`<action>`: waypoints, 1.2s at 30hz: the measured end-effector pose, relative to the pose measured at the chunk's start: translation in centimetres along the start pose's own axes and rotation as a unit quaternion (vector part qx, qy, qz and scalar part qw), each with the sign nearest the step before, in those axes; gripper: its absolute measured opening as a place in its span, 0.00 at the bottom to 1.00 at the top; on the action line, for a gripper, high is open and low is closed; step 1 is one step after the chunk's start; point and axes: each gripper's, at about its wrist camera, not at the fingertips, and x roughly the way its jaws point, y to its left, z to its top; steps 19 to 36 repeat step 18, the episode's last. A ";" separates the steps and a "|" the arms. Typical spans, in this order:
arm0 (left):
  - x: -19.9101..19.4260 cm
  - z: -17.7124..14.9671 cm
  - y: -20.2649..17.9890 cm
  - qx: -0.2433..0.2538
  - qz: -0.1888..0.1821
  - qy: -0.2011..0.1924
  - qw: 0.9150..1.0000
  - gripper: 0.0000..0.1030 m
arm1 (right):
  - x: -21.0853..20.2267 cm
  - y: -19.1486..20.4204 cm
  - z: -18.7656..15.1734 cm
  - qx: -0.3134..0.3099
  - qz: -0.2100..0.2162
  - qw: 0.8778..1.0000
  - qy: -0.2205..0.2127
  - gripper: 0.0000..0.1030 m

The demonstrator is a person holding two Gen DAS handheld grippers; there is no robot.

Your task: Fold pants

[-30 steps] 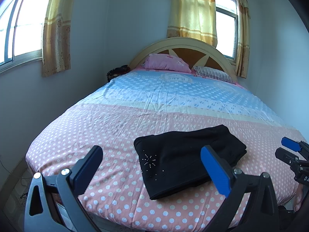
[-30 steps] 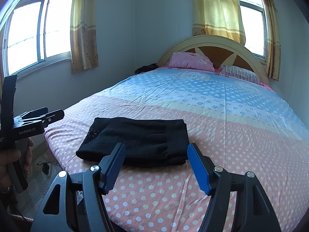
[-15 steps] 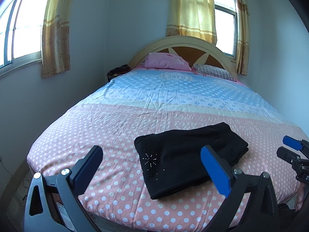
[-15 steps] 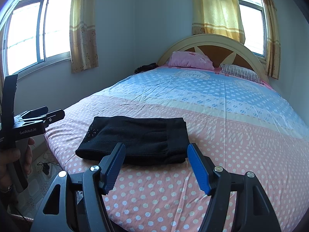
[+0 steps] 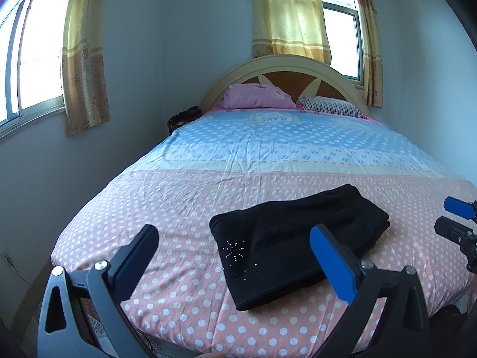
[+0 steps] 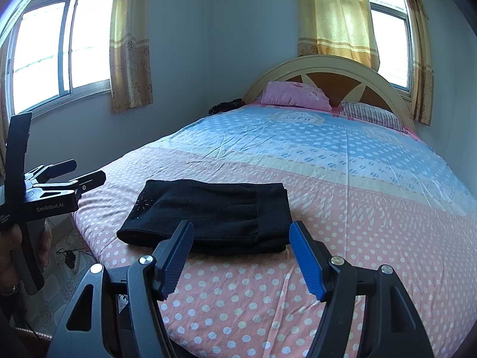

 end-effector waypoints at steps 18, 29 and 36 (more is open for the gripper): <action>1.4 -1.1 0.2 0.002 0.017 0.019 1.000 1.00 | 0.3 -0.1 -0.7 -0.003 -0.002 1.000 0.009 0.66; 1.4 -1.1 0.2 0.002 0.017 0.019 1.000 1.00 | 0.3 -0.1 -0.7 -0.003 -0.002 1.000 0.009 0.66; 1.4 -1.1 0.2 0.002 0.017 0.019 1.000 1.00 | 0.3 -0.1 -0.7 -0.003 -0.002 1.000 0.009 0.66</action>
